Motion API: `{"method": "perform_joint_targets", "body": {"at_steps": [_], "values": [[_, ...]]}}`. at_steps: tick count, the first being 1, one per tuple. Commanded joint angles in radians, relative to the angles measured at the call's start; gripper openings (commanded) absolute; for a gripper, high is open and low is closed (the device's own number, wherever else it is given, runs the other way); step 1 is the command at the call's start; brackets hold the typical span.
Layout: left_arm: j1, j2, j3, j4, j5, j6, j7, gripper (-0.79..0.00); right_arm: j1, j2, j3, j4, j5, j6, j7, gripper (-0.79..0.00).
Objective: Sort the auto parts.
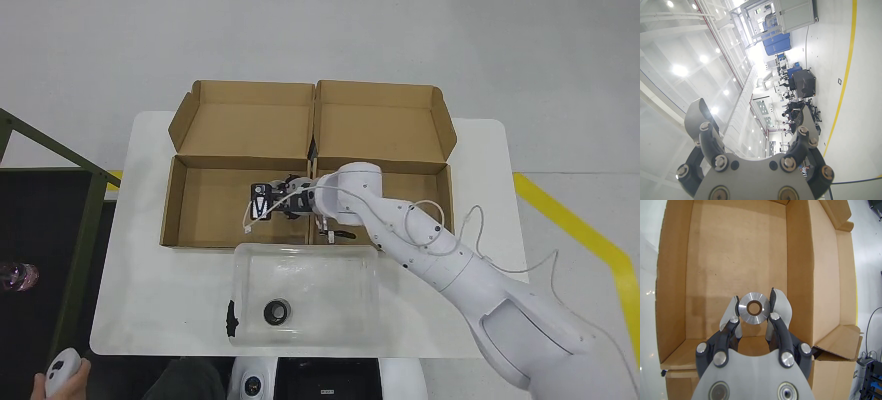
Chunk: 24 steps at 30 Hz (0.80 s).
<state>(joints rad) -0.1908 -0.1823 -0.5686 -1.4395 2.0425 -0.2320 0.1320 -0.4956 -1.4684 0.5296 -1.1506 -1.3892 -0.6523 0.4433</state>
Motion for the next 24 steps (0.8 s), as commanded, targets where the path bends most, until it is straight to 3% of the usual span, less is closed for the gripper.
{"method": "perform_joint_targets", "body": {"at_steps": [1, 5, 12, 20, 24], "values": [[0.0, 0.0, 0.0, 0.0, 0.0, 0.0, 0.0, 0.0, 0.003, -0.005, -0.002, 0.011, -0.005, 0.005, 0.002, -0.785], [0.0, 0.0, 0.0, 0.0, 0.0, 0.0, 0.0, 0.0, 0.007, -0.017, -0.008, 0.037, -0.015, 0.012, 0.002, -0.668], [0.0, 0.0, 0.0, 0.0, 0.0, 0.0, 0.0, 0.0, 0.01, -0.034, -0.009, 0.074, -0.035, 0.033, -0.005, -0.643], [0.0, 0.0, 0.0, 0.0, 0.0, 0.0, 0.0, 0.0, 0.012, -0.044, 0.003, 0.098, -0.051, 0.032, -0.01, -0.449], [0.0, 0.0, 0.0, 0.0, 0.0, 0.0, 0.0, 0.0, 0.01, -0.044, 0.019, 0.096, -0.055, 0.028, -0.016, -0.403]]}}
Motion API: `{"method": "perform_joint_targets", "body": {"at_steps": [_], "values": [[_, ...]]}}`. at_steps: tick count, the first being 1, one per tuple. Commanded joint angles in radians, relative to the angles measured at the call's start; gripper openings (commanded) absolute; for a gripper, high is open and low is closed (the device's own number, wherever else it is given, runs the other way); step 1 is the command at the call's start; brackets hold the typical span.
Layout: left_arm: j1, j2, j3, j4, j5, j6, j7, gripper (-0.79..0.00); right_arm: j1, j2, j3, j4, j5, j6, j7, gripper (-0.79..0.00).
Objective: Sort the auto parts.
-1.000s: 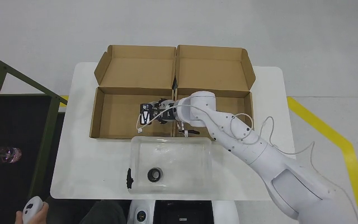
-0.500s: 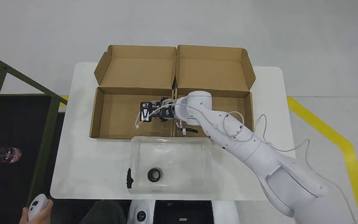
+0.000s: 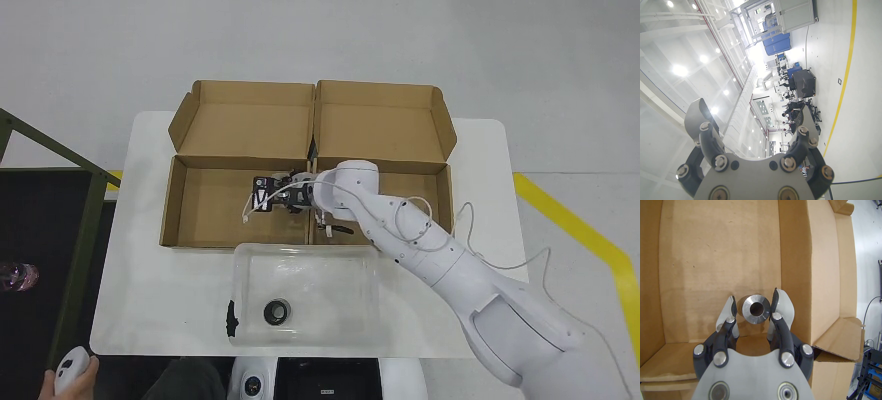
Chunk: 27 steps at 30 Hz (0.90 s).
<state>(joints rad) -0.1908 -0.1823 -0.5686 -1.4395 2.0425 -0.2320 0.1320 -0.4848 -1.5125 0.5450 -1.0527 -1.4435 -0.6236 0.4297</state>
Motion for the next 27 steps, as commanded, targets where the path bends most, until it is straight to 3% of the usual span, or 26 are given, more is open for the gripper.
{"method": "perform_joint_targets", "body": {"at_steps": [1, 10, 27], "values": [[0.0, 0.0, 0.0, 0.0, 0.0, 0.0, 0.0, 0.0, -0.004, 0.002, 0.013, -0.008, 0.004, -0.006, -0.011, -0.403], [0.0, 0.0, 0.0, 0.0, 0.0, 0.0, 0.0, 0.0, -0.061, 0.032, 0.092, -0.136, 0.049, -0.095, -0.039, -0.397], [0.0, 0.0, 0.0, 0.0, 0.0, 0.0, 0.0, 0.0, -0.327, 0.13, 0.297, -0.515, 0.165, -0.272, 0.012, -0.366]]}}
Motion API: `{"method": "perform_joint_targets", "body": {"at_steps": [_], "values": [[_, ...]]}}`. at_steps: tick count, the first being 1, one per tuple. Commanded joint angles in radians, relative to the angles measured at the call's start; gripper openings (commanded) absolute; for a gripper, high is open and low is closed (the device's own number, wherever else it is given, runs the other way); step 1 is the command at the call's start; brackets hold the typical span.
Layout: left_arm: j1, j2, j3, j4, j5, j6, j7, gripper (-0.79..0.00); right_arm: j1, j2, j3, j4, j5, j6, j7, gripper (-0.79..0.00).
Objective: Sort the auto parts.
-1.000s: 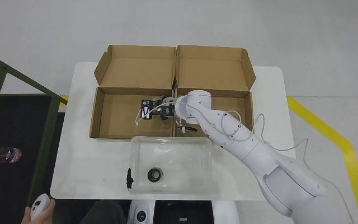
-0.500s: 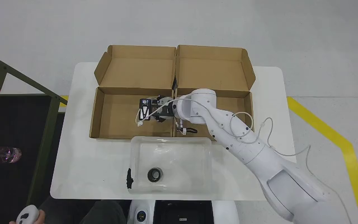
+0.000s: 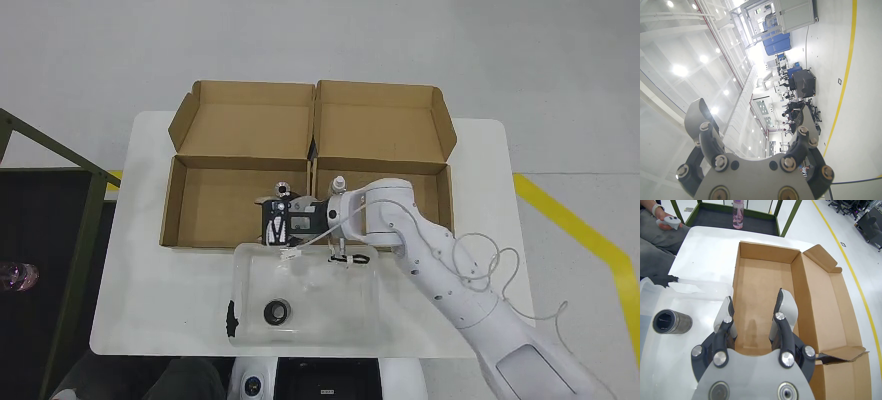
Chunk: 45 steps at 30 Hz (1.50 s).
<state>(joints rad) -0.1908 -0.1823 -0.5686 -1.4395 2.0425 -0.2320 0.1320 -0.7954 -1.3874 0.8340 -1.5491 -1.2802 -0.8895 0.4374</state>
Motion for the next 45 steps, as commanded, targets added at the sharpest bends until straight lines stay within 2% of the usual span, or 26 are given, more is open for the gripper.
{"method": "perform_joint_targets", "body": {"at_steps": [1, 6, 8, 12, 20, 35, 45], "values": [[0.0, 0.0, 0.0, 0.0, 0.0, 0.0, 0.0, 0.0, -0.033, 0.01, 0.015, -0.035, 0.001, -0.013, 0.01, -0.363], [0.0, 0.0, 0.0, 0.0, 0.0, 0.0, 0.0, 0.0, -0.116, 0.033, 0.044, -0.123, -0.001, -0.052, 0.037, -0.357], [0.0, 0.0, 0.0, 0.0, 0.0, 0.0, 0.0, 0.0, -0.148, 0.042, 0.055, -0.152, -0.008, -0.063, 0.048, -0.323], [0.0, 0.0, 0.0, 0.0, 0.0, 0.0, 0.0, 0.0, -0.205, 0.058, 0.067, -0.198, -0.021, -0.088, 0.061, -0.305], [0.0, 0.0, 0.0, 0.0, 0.0, 0.0, 0.0, 0.0, -0.278, 0.079, 0.054, -0.262, -0.042, -0.123, 0.068, -0.28], [0.0, 0.0, 0.0, 0.0, 0.0, 0.0, 0.0, 0.0, -0.302, 0.118, -0.05, -0.272, -0.115, -0.123, 0.057, -0.231], [0.0, 0.0, 0.0, 0.0, 0.0, 0.0, 0.0, 0.0, -0.291, 0.127, -0.069, -0.225, -0.161, -0.117, 0.027, -0.252]]}}
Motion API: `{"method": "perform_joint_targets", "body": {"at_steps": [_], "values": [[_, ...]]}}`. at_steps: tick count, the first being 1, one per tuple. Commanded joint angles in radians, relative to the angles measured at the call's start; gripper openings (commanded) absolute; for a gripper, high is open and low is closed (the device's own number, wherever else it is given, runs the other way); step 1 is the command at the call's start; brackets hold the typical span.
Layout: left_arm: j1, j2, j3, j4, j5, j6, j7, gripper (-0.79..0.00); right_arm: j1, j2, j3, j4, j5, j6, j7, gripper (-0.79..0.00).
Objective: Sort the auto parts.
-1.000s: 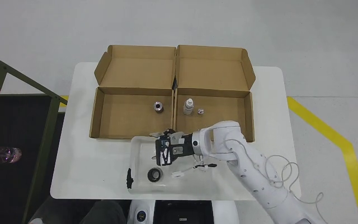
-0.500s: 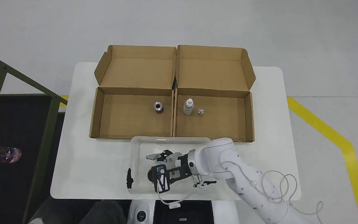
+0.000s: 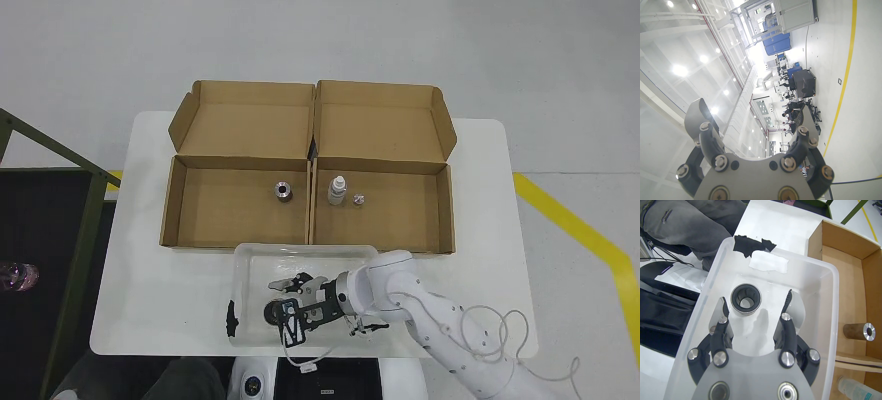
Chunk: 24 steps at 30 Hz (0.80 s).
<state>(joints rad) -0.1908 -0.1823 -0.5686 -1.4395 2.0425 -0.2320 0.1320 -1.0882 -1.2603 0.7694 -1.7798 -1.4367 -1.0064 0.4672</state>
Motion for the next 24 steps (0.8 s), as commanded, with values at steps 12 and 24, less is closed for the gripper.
{"method": "perform_joint_targets", "body": {"at_steps": [12, 24], "values": [[0.0, 0.0, 0.0, 0.0, 0.0, 0.0, 0.0, 0.0, 0.055, -0.012, -0.067, 0.083, -0.05, 0.021, -0.041, -0.265], [0.0, 0.0, 0.0, 0.0, 0.0, 0.0, 0.0, 0.0, 0.122, -0.036, -0.136, 0.163, -0.072, 0.031, -0.085, -0.234]]}}
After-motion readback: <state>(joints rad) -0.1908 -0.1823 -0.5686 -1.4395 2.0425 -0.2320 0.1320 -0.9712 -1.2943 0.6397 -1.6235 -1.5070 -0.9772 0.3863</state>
